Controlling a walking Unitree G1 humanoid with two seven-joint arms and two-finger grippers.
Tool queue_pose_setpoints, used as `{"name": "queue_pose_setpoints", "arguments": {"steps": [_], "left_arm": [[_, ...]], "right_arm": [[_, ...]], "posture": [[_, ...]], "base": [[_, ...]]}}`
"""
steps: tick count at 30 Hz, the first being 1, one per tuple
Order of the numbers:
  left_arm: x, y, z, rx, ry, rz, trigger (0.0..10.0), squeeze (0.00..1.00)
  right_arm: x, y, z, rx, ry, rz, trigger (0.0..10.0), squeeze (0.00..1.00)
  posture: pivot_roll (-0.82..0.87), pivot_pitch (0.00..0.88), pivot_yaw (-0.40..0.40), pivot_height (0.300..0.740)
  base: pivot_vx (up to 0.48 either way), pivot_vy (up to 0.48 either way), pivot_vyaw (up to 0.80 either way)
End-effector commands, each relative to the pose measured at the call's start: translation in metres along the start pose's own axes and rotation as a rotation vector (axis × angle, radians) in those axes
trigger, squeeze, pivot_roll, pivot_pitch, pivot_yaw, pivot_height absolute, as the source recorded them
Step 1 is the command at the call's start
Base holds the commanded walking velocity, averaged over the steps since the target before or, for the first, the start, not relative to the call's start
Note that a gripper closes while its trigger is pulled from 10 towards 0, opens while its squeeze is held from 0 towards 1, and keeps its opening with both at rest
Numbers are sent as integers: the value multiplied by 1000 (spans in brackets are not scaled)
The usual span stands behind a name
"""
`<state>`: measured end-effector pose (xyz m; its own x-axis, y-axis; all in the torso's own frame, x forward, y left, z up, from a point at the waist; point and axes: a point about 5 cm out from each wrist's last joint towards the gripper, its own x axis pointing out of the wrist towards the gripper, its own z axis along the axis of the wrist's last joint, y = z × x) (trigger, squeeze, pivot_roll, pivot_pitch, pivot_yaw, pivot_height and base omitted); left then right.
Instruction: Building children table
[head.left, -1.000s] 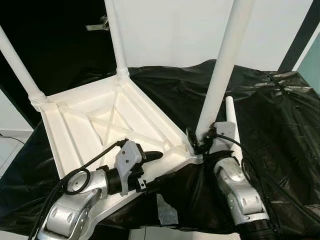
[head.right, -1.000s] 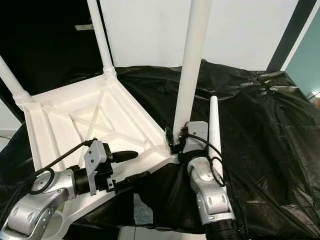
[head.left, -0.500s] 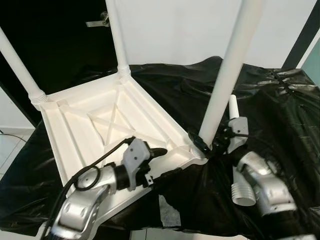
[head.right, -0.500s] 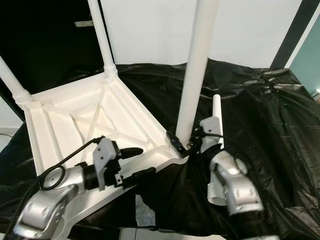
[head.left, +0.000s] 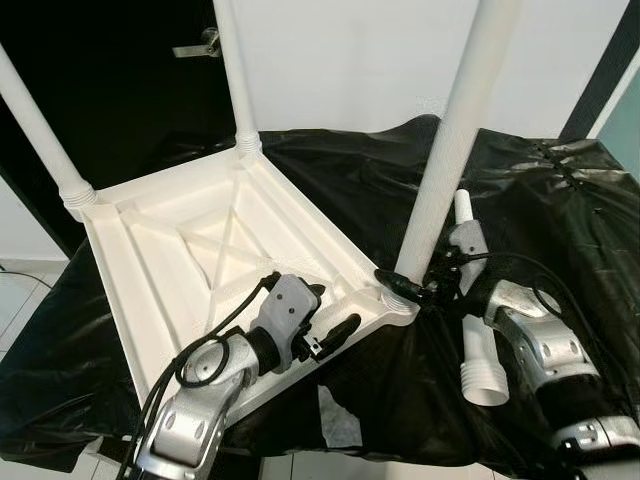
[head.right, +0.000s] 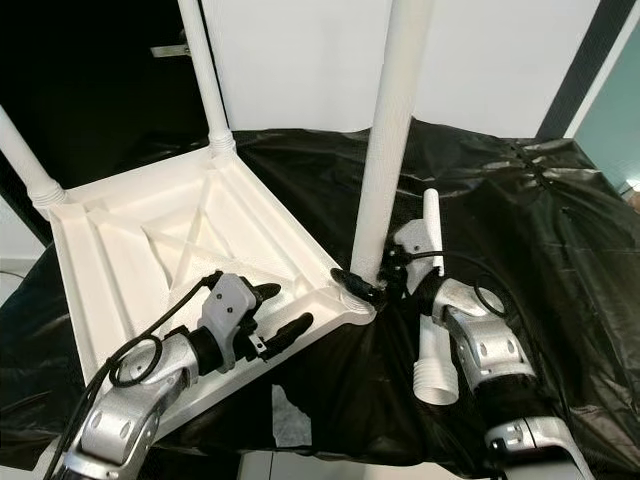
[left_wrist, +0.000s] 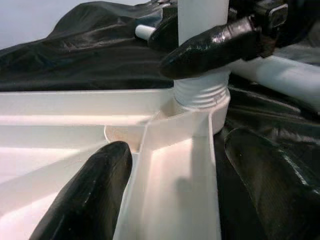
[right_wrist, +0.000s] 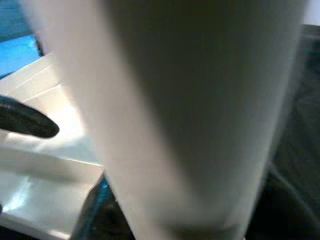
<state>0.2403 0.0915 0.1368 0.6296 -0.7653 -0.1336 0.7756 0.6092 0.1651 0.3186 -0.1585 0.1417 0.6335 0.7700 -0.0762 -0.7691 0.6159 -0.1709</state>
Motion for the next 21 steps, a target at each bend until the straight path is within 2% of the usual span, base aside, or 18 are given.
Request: {"name": "queue_pose_setpoints", "arguments": {"steps": [1,10,11,12,13,16,17,18,20,21], "left_arm": [[0,-1,-1,16,-1,25,10000,0],[3,-4,0,25,-29,3,10000,0],[3,-3,0,23,-30,3,10000,0],[3,-3,0,23,-30,3,10000,0],[4,-2,0,25,-32,3,10000,0],[5,-2,0,28,-35,3,10000,0],[5,-1,0,34,-38,0,10000,0],[5,-1,0,34,-38,0,10000,0],[7,0,0,45,-43,-8,10000,0],[7,0,0,45,-43,-8,10000,0]], "right_arm": [[1,-1,-4,12,16,3,0,0],[9,7,-13,102,-8,-89,0,0],[12,10,-14,110,-14,-114,3216,0],[12,10,-14,110,-14,-114,3216,0],[15,13,-17,97,6,-162,10000,0],[18,16,-20,84,21,-201,10000,0],[22,18,-22,83,27,-255,10000,0],[22,18,-22,83,27,-255,10000,0],[28,24,-23,91,38,-362,10000,0],[28,24,-23,91,38,-362,10000,0]], "posture": [[42,0,-28,740],[42,0,-26,740],[39,0,-24,740],[39,0,-24,740],[35,0,-20,740],[30,0,-17,740],[28,0,-14,740],[28,0,-14,740],[21,0,-10,740],[21,0,-10,740]], "base": [[0,0,0],[0,0,0],[0,0,0],[0,0,0],[0,0,0],[0,0,0],[0,0,0],[0,0,0],[0,0,0],[0,0,0]]}}
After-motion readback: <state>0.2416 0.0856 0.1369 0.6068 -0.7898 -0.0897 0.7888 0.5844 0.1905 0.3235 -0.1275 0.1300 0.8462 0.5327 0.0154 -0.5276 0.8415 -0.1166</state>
